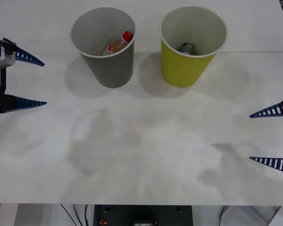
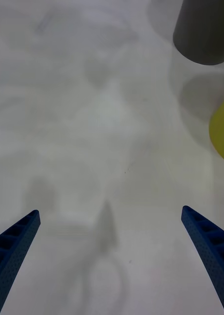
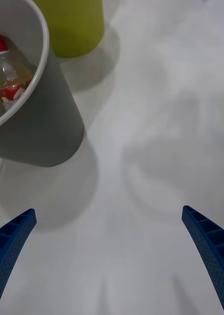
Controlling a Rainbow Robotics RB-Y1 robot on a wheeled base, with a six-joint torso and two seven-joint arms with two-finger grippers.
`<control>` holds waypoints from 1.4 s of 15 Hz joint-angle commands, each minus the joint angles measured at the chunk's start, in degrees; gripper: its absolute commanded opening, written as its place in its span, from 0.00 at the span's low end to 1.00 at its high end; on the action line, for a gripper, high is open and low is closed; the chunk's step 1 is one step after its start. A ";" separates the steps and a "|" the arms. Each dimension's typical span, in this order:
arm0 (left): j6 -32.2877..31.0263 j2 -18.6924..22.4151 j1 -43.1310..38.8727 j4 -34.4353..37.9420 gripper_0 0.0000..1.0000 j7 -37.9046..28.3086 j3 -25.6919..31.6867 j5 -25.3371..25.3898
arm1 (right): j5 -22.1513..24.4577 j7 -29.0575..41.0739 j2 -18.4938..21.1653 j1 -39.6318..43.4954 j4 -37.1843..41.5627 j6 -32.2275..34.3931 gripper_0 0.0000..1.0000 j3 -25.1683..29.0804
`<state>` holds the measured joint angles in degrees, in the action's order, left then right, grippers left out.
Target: Put the can into the green bin and the plastic bottle into the gray bin
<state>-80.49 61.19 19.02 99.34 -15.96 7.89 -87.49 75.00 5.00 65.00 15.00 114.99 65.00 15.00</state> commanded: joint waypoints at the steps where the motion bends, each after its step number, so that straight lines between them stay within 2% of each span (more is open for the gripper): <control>1: -0.20 -0.01 -5.48 0.06 1.00 5.67 2.75 1.10 | 0.00 0.00 0.00 0.00 0.01 0.00 1.00 0.00; 5: -2.57 -2.30 -13.04 0.15 1.00 9.98 9.43 5.49 | 0.00 0.00 0.00 0.00 0.01 0.00 1.00 0.00; 7: -2.66 -4.32 -17.00 0.06 1.00 14.81 11.98 6.99 | 0.00 0.00 0.00 0.00 0.01 0.00 1.00 0.00; 12: -2.75 -9.77 -22.18 0.06 1.00 24.57 13.73 7.69 | 0.00 0.00 0.00 0.00 0.01 0.00 1.00 0.00; 16: -4.94 -12.50 -22.45 0.15 1.00 25.62 13.82 6.99 | 0.00 0.00 0.00 0.00 0.01 0.00 1.00 0.00; 21: -5.03 -12.58 -22.45 0.15 1.00 26.15 13.47 6.99 | 0.00 0.00 0.00 0.00 0.01 0.00 1.00 0.00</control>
